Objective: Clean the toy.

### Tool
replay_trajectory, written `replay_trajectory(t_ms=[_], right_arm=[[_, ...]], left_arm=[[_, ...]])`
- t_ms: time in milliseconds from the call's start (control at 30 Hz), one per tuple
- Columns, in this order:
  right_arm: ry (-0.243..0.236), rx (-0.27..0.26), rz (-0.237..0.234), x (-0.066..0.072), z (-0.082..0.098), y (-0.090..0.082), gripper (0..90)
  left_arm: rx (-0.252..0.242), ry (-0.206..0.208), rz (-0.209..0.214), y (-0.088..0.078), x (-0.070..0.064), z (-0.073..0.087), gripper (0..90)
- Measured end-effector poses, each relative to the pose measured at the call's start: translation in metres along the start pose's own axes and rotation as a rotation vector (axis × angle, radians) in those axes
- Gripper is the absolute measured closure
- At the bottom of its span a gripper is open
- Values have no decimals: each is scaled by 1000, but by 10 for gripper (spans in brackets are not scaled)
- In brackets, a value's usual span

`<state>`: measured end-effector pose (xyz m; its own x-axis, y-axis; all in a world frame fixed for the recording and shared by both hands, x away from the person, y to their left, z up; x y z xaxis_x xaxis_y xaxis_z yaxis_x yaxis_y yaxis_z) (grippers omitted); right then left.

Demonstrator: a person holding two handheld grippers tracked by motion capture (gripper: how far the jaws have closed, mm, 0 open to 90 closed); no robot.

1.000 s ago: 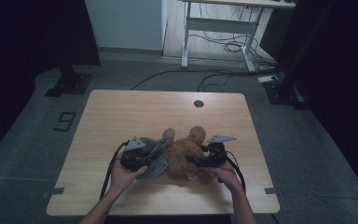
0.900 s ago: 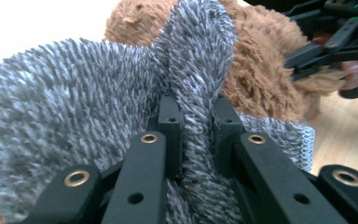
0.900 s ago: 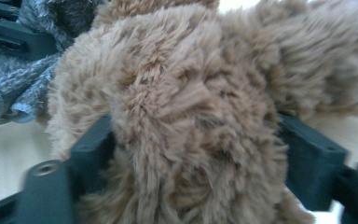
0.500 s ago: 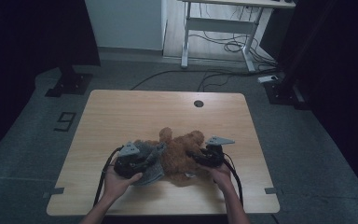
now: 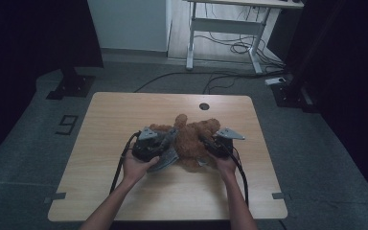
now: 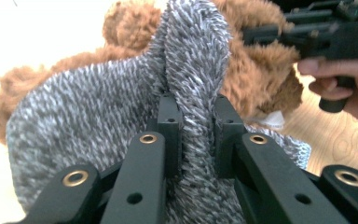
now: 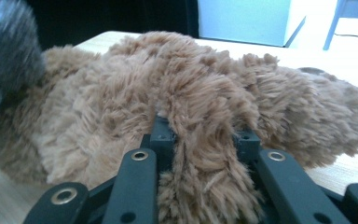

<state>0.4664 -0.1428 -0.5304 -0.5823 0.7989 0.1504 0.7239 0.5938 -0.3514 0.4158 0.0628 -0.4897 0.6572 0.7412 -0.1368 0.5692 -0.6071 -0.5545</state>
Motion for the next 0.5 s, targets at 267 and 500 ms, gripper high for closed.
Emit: replay_trajectory(t_ms=[267,500], right_arm=[[-62,3,-53,14,17,-15,694],[-140,-11,-71,29,28,-24,696]], left_arm=[[-33,32,42,20,-28,-42,768],[22,71,62,62,-66,-58,768]])
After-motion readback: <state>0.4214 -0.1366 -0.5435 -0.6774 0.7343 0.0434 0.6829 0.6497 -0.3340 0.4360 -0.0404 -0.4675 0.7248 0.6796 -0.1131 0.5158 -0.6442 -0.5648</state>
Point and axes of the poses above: each handheld gripper's, and its own axes: y roughly forward along the jaws, z roughly out of its underside, x roughly to its left, the point moved 7 cm from there along y, roughly forward along the jaws, and after that the axes turned 1 degree about -z, right-handed, at the moved point
